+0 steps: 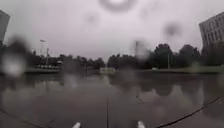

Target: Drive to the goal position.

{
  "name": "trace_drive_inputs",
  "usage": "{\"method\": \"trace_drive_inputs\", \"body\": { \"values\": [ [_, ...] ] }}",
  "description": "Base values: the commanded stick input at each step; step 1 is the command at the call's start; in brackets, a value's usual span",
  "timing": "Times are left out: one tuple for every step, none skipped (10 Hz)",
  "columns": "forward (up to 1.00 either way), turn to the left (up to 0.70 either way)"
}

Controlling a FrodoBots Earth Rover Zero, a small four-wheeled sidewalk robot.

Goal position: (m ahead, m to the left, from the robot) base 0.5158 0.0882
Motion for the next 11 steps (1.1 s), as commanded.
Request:
{"method": "trace_drive_inputs", "body": {
  "values": [
    [0.65,0.01],
    [0.68,0.11],
    [0.7,0.14],
    [0.7,0.11],
    [0.7,0.08],
    [0.69,0.05],
    [0.69,0.03],
    [0.69,0.01],
    [0.7,0.01],
    [0.7,0.01],
    [0.7,0.01]
  ]
}}
